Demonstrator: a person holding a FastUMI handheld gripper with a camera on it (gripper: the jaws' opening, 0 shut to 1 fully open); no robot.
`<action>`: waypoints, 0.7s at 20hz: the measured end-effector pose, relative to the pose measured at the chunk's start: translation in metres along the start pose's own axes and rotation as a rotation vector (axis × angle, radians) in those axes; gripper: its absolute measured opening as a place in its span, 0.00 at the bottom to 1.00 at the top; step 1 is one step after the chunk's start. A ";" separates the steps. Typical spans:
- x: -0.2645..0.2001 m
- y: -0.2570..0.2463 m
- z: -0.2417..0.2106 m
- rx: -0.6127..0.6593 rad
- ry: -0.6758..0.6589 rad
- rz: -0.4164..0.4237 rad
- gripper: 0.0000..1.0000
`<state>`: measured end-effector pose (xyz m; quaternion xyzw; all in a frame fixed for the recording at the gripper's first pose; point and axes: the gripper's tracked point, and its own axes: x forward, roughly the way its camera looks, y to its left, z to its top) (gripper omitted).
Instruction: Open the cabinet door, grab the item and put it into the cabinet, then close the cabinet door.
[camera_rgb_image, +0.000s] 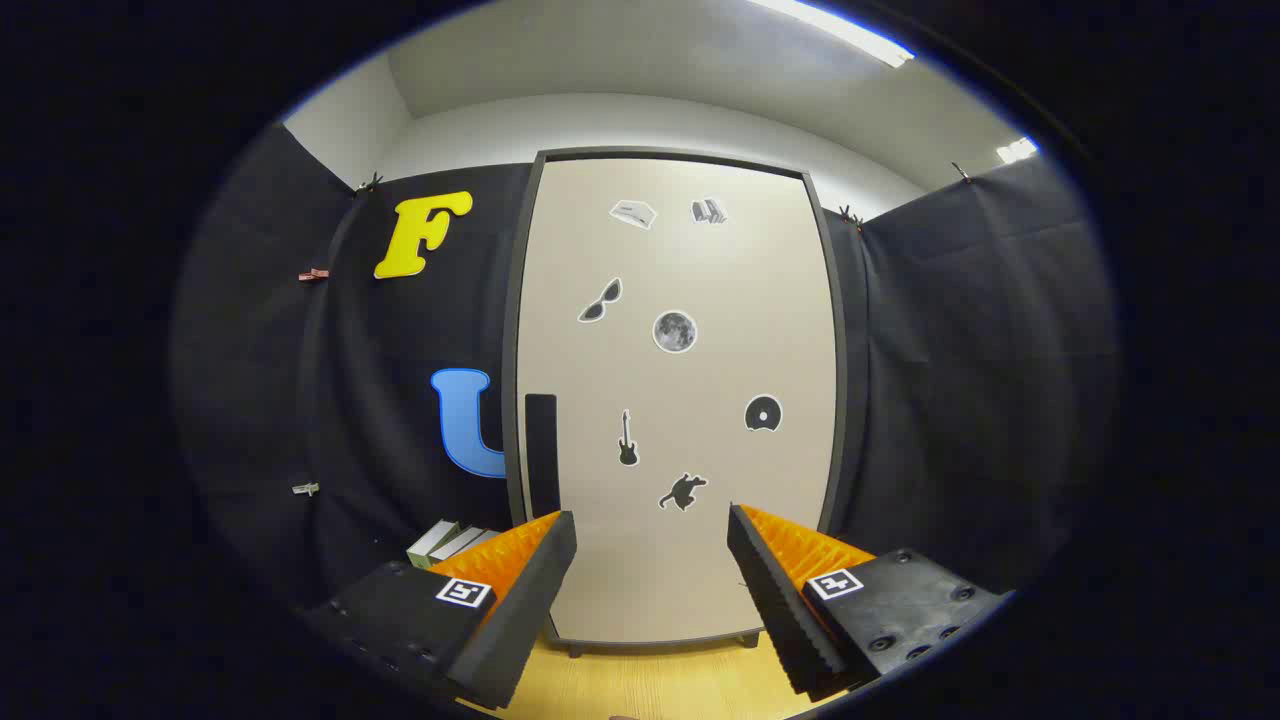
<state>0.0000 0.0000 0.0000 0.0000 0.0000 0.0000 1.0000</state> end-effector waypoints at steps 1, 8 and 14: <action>0.000 0.000 0.000 0.001 0.003 -0.001 0.98; 0.002 0.000 -0.003 0.014 0.014 -0.006 0.98; 0.004 0.001 -0.005 0.008 0.019 -0.010 0.98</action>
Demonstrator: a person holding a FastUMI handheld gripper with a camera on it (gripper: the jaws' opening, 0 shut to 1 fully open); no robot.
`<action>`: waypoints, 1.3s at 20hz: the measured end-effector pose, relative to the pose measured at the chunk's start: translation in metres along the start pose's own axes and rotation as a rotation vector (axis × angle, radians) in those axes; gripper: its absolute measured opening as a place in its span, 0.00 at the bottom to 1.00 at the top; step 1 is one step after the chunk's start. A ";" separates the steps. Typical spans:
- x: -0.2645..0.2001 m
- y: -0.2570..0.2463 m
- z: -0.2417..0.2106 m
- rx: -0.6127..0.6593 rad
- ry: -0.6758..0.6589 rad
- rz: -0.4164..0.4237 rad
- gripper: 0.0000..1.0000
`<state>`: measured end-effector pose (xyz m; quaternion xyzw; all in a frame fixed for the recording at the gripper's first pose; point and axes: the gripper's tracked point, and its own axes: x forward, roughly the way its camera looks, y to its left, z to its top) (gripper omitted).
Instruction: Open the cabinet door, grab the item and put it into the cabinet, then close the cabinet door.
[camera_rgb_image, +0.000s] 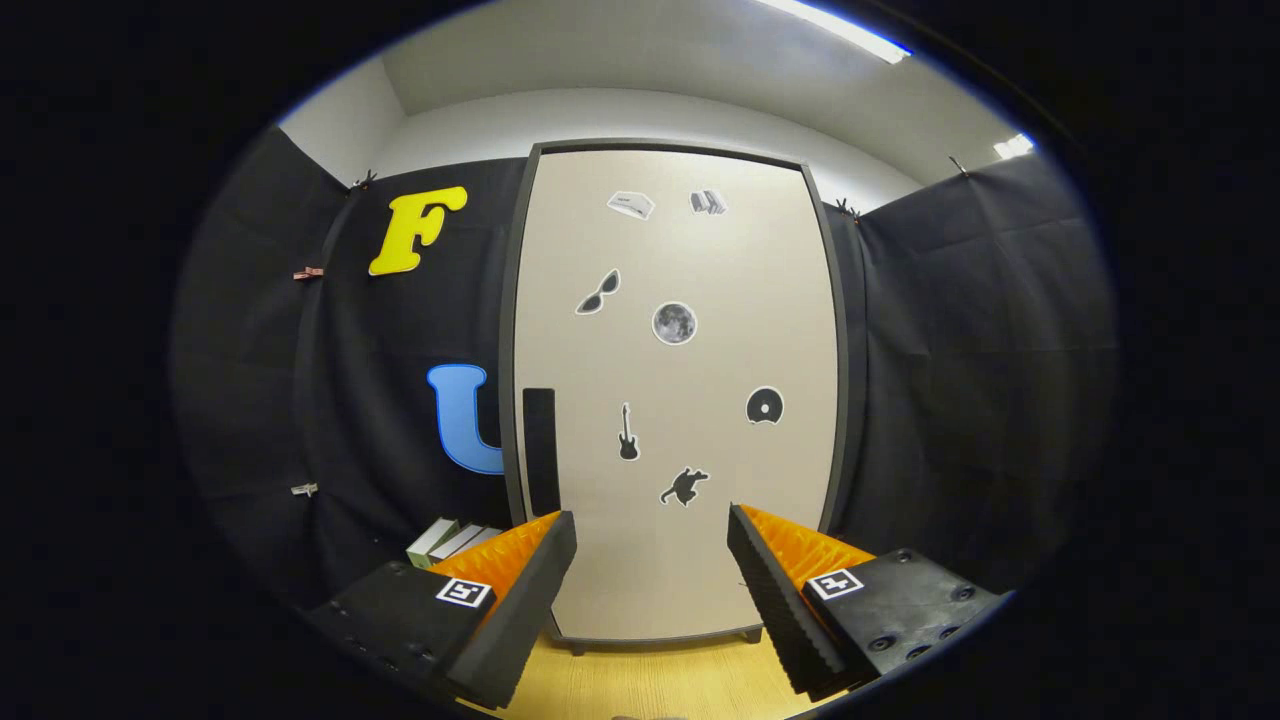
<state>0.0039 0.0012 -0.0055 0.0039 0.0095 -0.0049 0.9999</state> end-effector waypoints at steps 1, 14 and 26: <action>0.001 0.001 0.000 0.002 0.000 0.001 0.98; 0.035 0.052 -0.009 0.010 0.009 0.055 0.98; 0.120 0.091 -0.037 0.023 0.020 0.026 0.98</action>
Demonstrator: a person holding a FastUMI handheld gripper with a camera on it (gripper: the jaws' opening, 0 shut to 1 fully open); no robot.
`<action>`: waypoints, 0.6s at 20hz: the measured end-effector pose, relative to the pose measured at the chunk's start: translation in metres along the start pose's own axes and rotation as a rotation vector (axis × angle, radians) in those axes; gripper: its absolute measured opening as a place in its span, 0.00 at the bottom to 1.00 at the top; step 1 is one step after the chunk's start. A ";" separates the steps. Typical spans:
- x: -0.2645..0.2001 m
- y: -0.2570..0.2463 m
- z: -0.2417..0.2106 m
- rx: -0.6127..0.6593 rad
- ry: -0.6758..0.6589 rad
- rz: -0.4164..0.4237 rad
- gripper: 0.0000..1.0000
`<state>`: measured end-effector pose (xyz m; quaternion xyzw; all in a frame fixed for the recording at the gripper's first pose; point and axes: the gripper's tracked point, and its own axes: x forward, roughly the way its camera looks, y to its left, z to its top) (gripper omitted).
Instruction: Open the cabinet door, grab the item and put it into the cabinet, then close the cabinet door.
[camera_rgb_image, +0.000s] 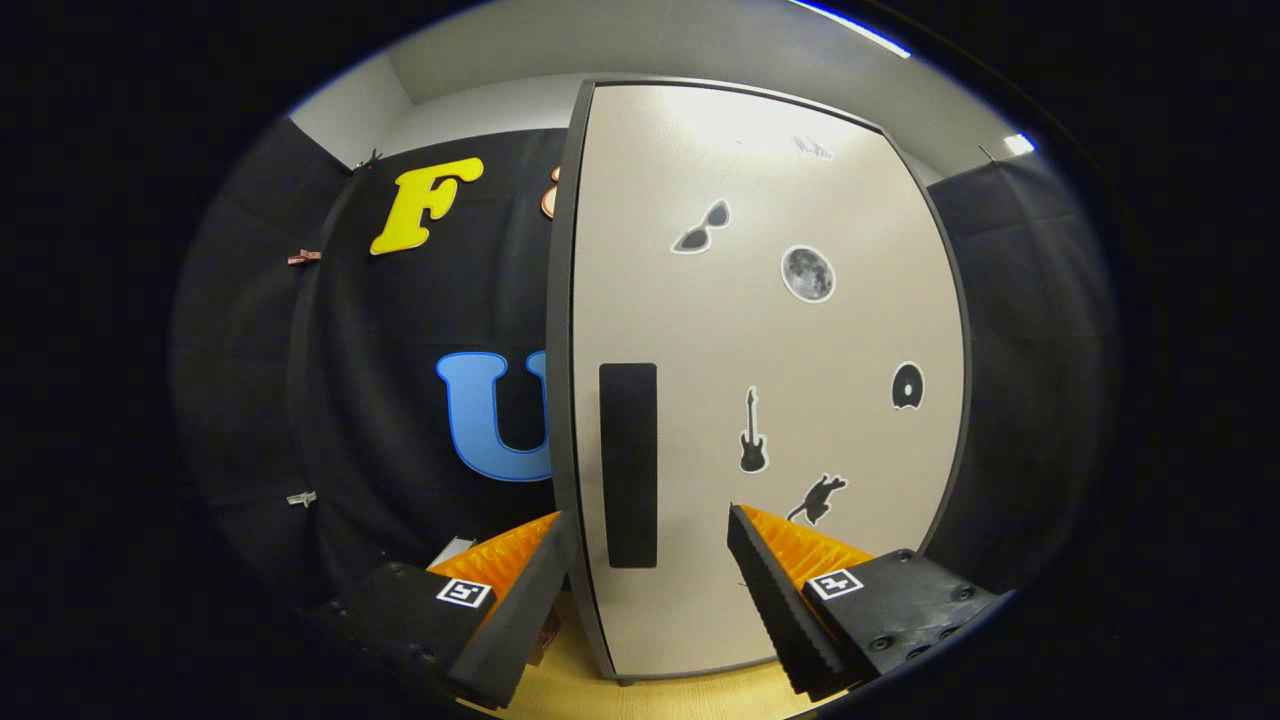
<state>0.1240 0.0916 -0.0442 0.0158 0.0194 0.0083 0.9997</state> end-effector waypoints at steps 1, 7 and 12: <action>0.007 0.001 -0.002 0.002 0.004 -0.006 0.98; 0.029 0.004 -0.008 0.001 -0.005 -0.021 0.89; 0.034 0.007 -0.013 -0.026 0.000 -0.023 0.56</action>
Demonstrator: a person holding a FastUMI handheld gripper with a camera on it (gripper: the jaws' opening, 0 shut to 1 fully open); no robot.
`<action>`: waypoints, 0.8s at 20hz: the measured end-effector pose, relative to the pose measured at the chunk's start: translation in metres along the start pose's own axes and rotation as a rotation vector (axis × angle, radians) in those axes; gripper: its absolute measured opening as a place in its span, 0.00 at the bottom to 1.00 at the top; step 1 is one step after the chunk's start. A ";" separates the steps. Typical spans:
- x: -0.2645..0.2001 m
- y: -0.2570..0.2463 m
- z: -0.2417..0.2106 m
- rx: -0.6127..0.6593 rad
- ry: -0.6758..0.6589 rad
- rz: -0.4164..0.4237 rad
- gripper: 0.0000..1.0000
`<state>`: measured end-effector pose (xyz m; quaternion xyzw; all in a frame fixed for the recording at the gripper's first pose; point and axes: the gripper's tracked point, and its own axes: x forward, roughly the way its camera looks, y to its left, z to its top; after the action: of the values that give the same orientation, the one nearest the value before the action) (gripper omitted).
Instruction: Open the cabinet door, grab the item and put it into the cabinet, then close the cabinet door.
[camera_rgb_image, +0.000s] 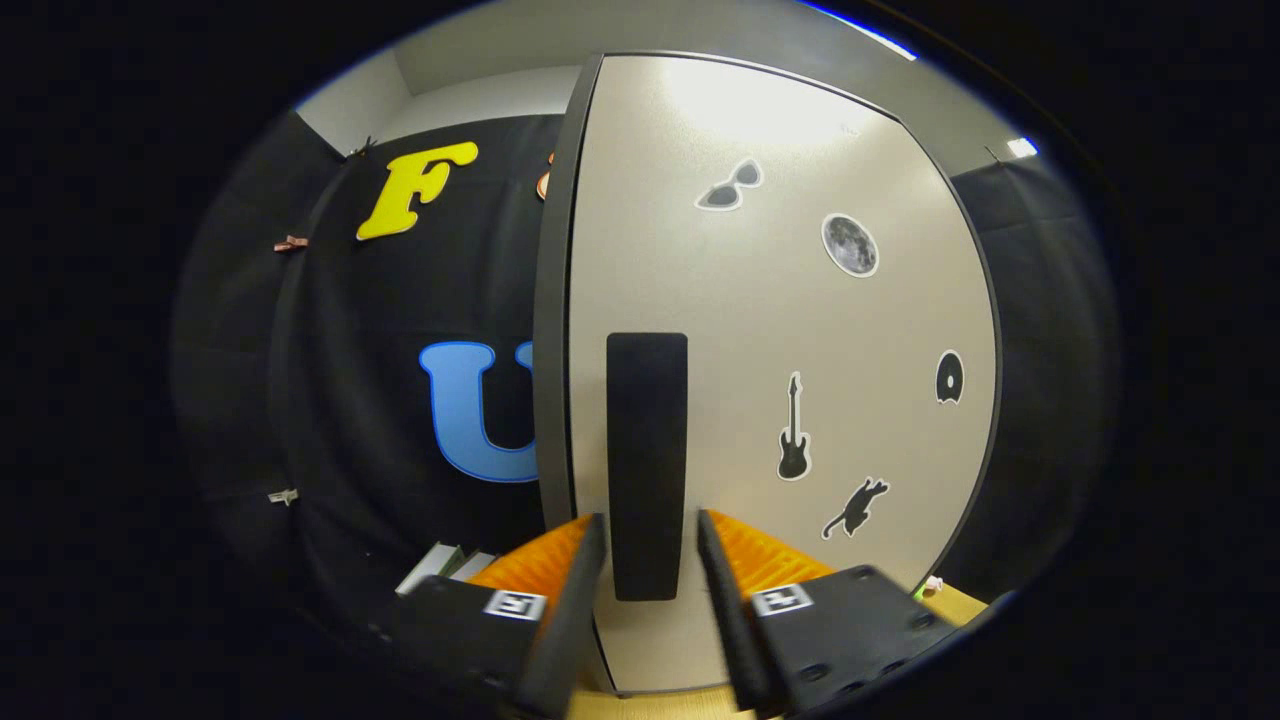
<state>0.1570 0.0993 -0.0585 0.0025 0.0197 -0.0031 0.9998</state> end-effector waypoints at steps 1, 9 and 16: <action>-0.002 0.000 -0.002 -0.002 0.005 -0.004 0.40; -0.015 -0.003 -0.004 -0.026 0.049 0.014 0.12; -0.054 -0.016 0.002 -0.003 0.049 0.037 0.12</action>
<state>0.1028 0.0834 -0.0549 0.0014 0.0439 0.0153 0.9989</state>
